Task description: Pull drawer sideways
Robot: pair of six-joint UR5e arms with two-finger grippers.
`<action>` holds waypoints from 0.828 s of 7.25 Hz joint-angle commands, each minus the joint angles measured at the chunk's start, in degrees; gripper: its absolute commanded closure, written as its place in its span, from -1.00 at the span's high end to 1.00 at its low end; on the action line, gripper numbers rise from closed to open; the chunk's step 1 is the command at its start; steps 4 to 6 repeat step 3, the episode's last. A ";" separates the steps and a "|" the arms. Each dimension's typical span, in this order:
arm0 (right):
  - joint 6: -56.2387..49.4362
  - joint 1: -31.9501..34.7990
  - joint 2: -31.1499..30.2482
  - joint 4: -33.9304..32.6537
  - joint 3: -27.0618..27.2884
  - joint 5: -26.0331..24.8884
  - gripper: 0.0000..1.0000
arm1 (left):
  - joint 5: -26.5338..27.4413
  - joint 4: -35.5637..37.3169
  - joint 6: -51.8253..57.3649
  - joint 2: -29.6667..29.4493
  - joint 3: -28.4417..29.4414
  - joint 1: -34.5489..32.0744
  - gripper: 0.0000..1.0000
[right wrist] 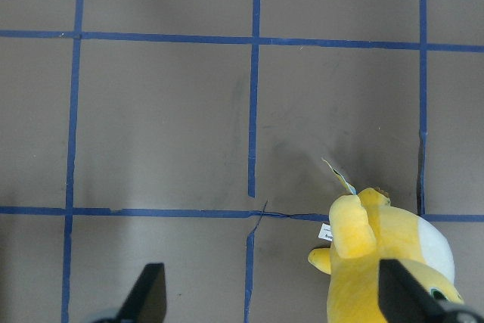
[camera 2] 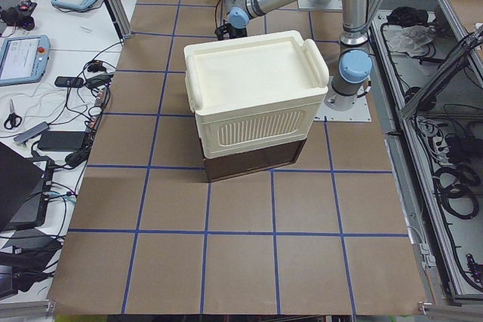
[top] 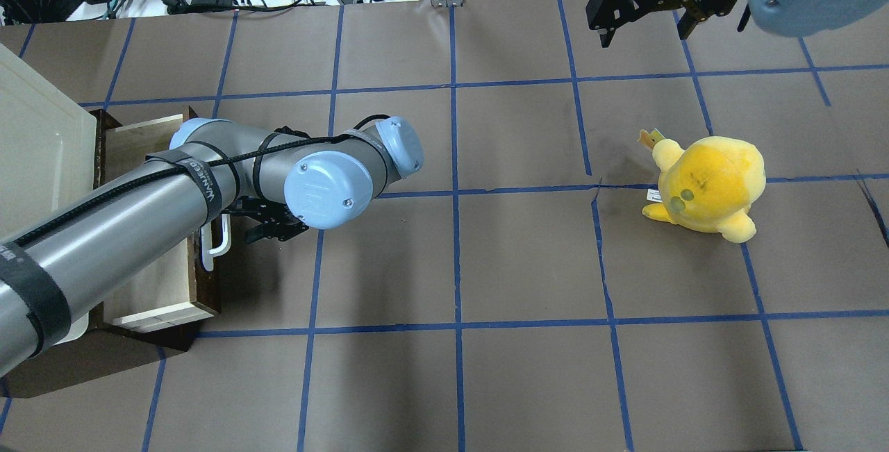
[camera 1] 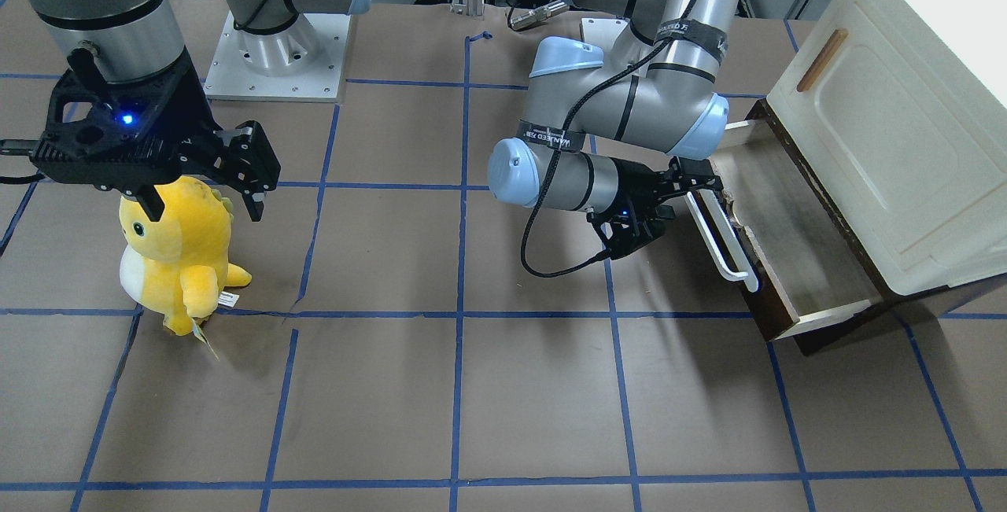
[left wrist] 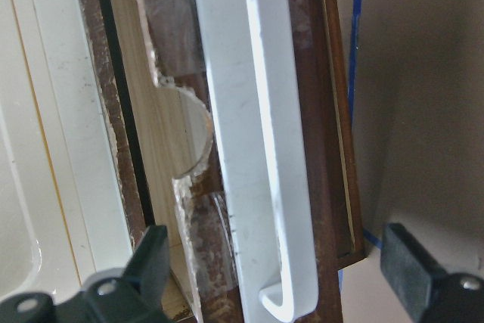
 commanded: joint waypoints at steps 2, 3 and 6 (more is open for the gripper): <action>0.00 0.00 0.00 0.00 0.00 0.00 1.00 | -47.43 -1.13 31.49 20.75 18.79 26.60 1.00; 0.00 0.00 0.00 0.00 0.00 0.00 1.00 | -49.28 -1.13 32.98 21.28 18.70 28.02 1.00; 0.00 0.00 0.00 0.00 0.00 0.00 1.00 | -49.28 -1.13 32.98 21.28 18.70 28.02 1.00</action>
